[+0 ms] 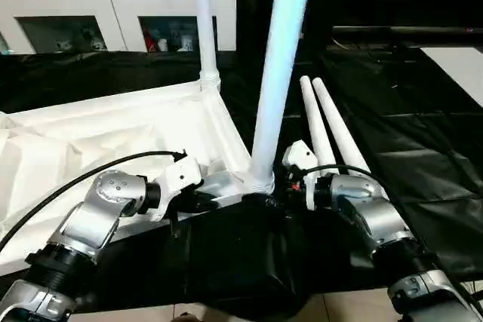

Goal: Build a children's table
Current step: Rotate leg to tighten

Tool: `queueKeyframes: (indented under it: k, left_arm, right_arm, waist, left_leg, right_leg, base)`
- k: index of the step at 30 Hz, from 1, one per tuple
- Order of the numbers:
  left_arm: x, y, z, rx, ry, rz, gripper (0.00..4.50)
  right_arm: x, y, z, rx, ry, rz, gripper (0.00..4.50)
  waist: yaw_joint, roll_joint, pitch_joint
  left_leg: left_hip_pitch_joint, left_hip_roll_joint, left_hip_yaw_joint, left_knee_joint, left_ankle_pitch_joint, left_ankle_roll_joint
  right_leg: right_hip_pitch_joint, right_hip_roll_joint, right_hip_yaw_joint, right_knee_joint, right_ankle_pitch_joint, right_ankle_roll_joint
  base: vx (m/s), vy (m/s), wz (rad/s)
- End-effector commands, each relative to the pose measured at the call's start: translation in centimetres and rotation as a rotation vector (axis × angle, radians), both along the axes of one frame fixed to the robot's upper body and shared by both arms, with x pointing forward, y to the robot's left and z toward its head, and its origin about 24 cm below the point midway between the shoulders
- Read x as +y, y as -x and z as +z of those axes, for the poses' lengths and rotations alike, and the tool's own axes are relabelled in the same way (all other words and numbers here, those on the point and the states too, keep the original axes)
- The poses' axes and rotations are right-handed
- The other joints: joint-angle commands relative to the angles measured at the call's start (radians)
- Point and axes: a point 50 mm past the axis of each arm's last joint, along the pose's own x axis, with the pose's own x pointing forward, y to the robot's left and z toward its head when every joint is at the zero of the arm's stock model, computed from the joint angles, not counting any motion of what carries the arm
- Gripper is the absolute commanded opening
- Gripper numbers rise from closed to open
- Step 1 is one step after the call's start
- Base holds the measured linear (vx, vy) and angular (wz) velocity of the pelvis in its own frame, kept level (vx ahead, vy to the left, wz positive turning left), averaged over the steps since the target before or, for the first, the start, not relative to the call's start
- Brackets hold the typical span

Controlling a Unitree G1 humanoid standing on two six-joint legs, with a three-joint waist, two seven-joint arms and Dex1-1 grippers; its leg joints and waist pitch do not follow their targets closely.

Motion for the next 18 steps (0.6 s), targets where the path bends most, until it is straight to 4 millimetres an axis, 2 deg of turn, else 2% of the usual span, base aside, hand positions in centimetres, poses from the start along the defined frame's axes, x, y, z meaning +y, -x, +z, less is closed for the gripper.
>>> queueKeyframes:
  k: [1, 6, 8, 18]
  left_arm:
    - [0.28, 0.32, -0.27, 0.013, -0.025, -0.005, 0.09]
    - [0.37, 0.37, -0.34, 0.011, -0.029, 0.000, 0.09]
    - [0.39, 0.43, -0.38, 0.013, -0.031, 0.001, 0.00]
    - [0.37, 0.32, -0.44, 0.009, -0.034, 0.004, 0.00]
  right_arm:
    - [0.10, -0.44, 0.54, -0.021, 0.006, 0.003, 4.50]
    - [-0.05, -0.77, 0.69, -0.026, -0.014, -0.021, 4.50]
    - [-0.13, -0.84, 0.60, -0.027, -0.014, -0.024, 4.20]
    - [-0.17, -1.21, 0.37, -0.027, -0.019, -0.046, 3.35]
  waist:
    - [0.000, 0.004, -0.060]
    - [-0.002, 0.005, -0.061]
    - [-0.001, 0.005, -0.062]
    - [-0.002, 0.006, -0.062]
  left_leg:
    - [0.020, 0.038, -0.013, -0.063, -0.214, 0.011]
    - [0.020, 0.038, -0.013, -0.062, -0.210, 0.013]
    - [0.019, 0.038, -0.013, -0.061, -0.201, 0.015]
    - [0.019, 0.037, -0.012, -0.060, -0.205, 0.017]
  right_leg:
    - [0.048, -0.077, 0.042, -0.072, -0.132, -0.211]
    - [0.046, -0.076, 0.042, -0.069, -0.121, -0.213]
    - [0.047, -0.076, 0.042, -0.067, -0.102, -0.216]
    - [0.047, -0.074, 0.042, -0.068, -0.107, -0.219]
  base:
    - [0.000, 0.000, 0.00]
    - [0.000, 0.000, 0.00]
    - [0.000, 0.000, 0.00]
    - [0.000, 0.000, 0.00]
